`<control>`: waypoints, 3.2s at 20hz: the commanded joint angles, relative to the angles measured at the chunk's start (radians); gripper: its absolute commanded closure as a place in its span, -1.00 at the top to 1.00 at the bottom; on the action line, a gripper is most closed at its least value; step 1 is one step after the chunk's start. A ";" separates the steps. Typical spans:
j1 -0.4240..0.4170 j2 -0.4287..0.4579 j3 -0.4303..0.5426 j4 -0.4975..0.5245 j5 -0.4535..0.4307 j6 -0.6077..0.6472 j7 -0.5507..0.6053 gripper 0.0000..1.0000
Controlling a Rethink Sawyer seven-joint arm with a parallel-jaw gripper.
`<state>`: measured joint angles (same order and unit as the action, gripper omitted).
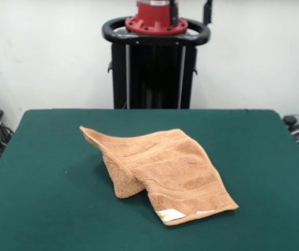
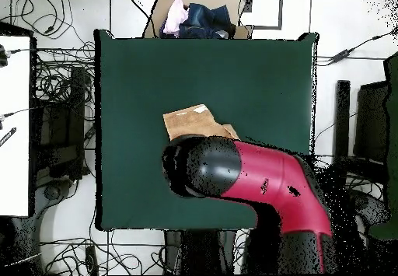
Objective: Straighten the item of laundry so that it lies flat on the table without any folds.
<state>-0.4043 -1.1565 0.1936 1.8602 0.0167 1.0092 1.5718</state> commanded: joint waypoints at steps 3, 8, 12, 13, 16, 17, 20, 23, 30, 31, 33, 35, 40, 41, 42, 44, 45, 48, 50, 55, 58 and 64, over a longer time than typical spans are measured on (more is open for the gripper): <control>-0.108 0.054 0.117 -0.019 -0.101 0.087 -0.263 1.00; -0.147 0.092 0.160 -0.052 -0.145 0.074 -0.266 1.00; -0.170 0.107 0.178 -0.045 -0.159 0.024 -0.265 1.00; -0.176 0.108 0.181 -0.049 -0.162 0.024 -0.267 1.00; -0.201 0.113 0.201 -0.104 -0.178 0.086 -0.297 1.00; -0.204 0.119 0.204 -0.119 -0.185 0.101 -0.301 1.00; -0.209 0.156 0.215 -0.104 -0.188 0.057 -0.277 1.00; -0.199 0.189 0.212 -0.036 -0.173 -0.055 -0.216 1.00; -0.247 0.282 0.251 -0.002 -0.174 -0.175 -0.231 1.00; -0.251 0.290 0.256 -0.011 -0.176 -0.168 -0.234 1.00; -0.247 0.284 0.251 -0.026 -0.190 -0.137 -0.221 1.00; -0.246 0.282 0.248 -0.017 -0.199 -0.155 -0.205 1.00; -0.264 0.341 0.251 -0.003 -0.217 -0.212 -0.204 1.00; -0.264 0.349 0.252 -0.016 -0.220 -0.193 -0.210 1.00; -0.266 0.352 0.253 -0.025 -0.224 -0.178 -0.216 1.00; -0.273 0.329 0.257 -0.044 -0.226 -0.136 -0.234 1.00; -0.277 0.311 0.261 -0.056 -0.228 -0.113 -0.246 1.00; -0.278 0.260 0.264 -0.138 -0.235 0.036 -0.282 1.00; -0.282 0.250 0.269 -0.177 -0.243 0.096 -0.296 1.00; -0.296 0.240 0.297 -0.217 -0.257 0.118 -0.313 1.00; -0.288 0.237 0.306 -0.280 -0.278 0.173 -0.323 1.00; -0.343 0.157 0.349 -0.149 -0.252 -0.191 -0.275 1.00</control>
<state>-0.7109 -0.9455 0.4487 1.6266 -0.2027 1.0410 1.4609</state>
